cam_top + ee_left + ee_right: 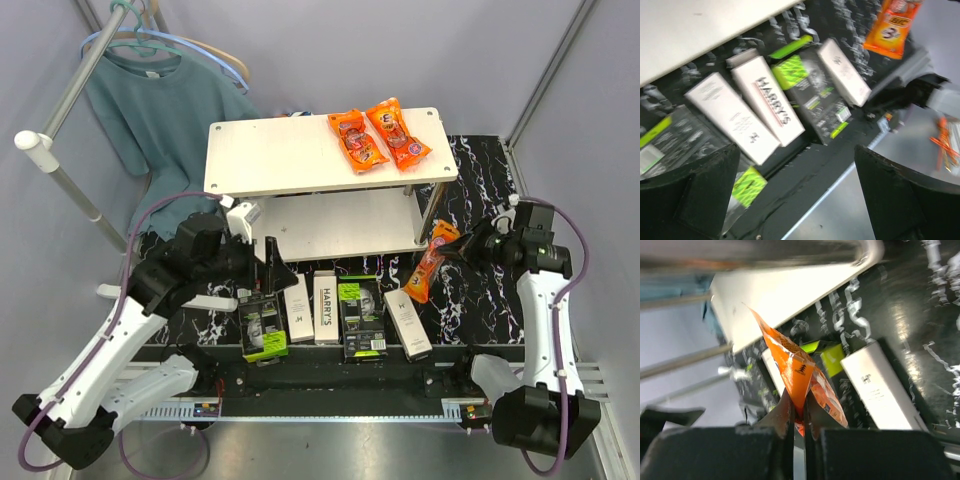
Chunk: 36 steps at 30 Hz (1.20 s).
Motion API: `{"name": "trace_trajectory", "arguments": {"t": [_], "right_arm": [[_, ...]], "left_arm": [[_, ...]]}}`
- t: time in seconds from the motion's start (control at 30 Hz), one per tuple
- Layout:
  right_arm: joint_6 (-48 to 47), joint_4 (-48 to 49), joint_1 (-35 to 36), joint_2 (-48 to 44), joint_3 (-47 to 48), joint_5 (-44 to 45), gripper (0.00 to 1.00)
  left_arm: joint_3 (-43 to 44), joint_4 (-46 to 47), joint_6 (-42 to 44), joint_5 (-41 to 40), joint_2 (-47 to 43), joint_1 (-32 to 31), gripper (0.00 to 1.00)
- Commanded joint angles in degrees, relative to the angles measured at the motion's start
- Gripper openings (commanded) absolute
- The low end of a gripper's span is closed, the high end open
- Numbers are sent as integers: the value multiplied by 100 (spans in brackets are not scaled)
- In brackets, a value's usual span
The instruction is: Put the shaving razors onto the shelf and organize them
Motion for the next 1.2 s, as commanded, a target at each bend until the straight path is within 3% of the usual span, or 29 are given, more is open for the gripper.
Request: {"name": "trace_trajectory", "arguments": {"t": [0.0, 0.1, 0.17, 0.23, 0.37, 0.47, 0.63, 0.77, 0.93, 0.97, 1.17], "right_arm": [[-650, -387, 407, -140, 410, -1202, 0], [-151, 184, 1180, -211, 489, -1275, 0], [96, 579, 2287, -141, 524, -845, 0], [465, 835, 3199, -27, 594, -450, 0], [1116, 1835, 4212, 307, 690, -53, 0], [1310, 2066, 5012, 676, 1102, 404, 0], [1415, 2242, 5779, 1264, 1596, 861, 0], [1442, 2304, 6008, 1363, 1720, 923, 0], [1539, 2471, 6061, 1091, 1632, 880, 0], [1539, 2506, 6061, 1073, 1614, 836, 0], [1688, 2778, 6061, 1020, 1474, 555, 0]], "left_arm": [[-326, 1394, -310, 1768, 116, -17, 99], [-564, 2176, -697, 2447, 169, -17, 99], [-644, 2571, -829, 2640, 169, -17, 99], [-644, 2670, -926, 2641, 178, -17, 99], [-574, 2688, -944, 2738, 266, -61, 99], [-609, 2661, -935, 2537, 283, -236, 99], [-574, 2670, -944, 1966, 459, -868, 95], [-591, 2661, -953, 1710, 529, -992, 91], [-644, 2661, -883, 1736, 547, -1019, 64], [-670, 2661, -874, 1710, 556, -1019, 51], [-697, 2696, -874, 1604, 547, -1036, 15]]}}
